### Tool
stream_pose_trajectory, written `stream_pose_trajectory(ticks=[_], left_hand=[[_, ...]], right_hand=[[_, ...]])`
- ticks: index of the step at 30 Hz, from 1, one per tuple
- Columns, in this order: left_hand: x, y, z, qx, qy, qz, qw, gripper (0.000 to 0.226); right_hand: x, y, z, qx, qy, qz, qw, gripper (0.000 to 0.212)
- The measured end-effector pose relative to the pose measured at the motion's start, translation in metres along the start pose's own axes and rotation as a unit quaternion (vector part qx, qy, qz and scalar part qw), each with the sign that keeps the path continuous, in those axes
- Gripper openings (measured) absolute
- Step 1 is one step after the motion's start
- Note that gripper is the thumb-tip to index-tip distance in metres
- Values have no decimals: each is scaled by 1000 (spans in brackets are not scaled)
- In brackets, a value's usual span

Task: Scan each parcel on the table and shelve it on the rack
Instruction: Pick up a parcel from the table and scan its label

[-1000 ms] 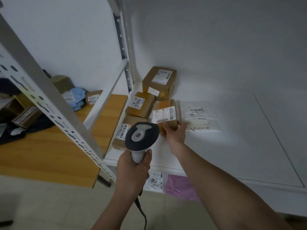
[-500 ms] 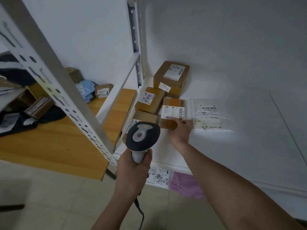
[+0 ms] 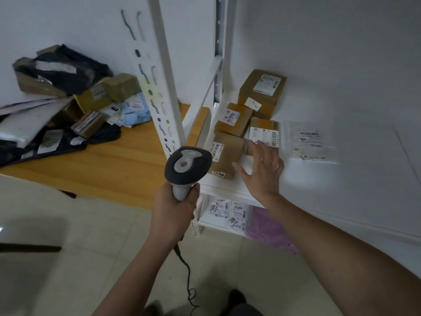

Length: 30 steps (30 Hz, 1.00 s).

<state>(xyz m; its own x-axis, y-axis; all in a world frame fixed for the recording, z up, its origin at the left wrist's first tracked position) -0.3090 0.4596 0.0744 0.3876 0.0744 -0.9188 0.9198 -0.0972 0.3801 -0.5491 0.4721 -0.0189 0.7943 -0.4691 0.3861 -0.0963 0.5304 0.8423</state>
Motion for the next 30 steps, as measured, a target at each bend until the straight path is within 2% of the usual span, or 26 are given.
stream_pose_trajectory(ticks=[3, 6, 10, 14, 21, 30], left_hand=[[8, 34, 9, 10, -14, -11, 1000, 31], [21, 79, 20, 19, -26, -22, 999, 29], [50, 158, 38, 23, -40, -25, 999, 30], [78, 248, 63, -8, -30, -3, 1000, 32], [103, 362, 107, -103, 6, -22, 994, 25], [98, 408, 175, -149, 22, -41, 988, 23]], right_hand=[[34, -10, -28, -12, 36, -4, 999, 72], [76, -33, -67, 18, 46, -43, 998, 68], [149, -72, -124, 90, 42, -94, 991, 59], [241, -105, -150, 188, 50, -94, 976, 59], [382, -130, -118, 207, 83, -13, 975, 62], [447, -158, -32, 182, 91, -14, 979, 59]])
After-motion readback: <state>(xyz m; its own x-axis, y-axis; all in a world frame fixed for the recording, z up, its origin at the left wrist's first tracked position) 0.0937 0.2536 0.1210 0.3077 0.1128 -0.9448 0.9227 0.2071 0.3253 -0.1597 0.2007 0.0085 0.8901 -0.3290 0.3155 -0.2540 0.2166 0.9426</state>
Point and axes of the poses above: each hand's wrist, its own z-axis towards the middle knuckle, its own y-axis out of the back of the hand, x = y × z, the point moved 2 cm from there along z, towards the middle knuckle, and after that the axes turned 11 degrees about -x, right-handed, at the moved point
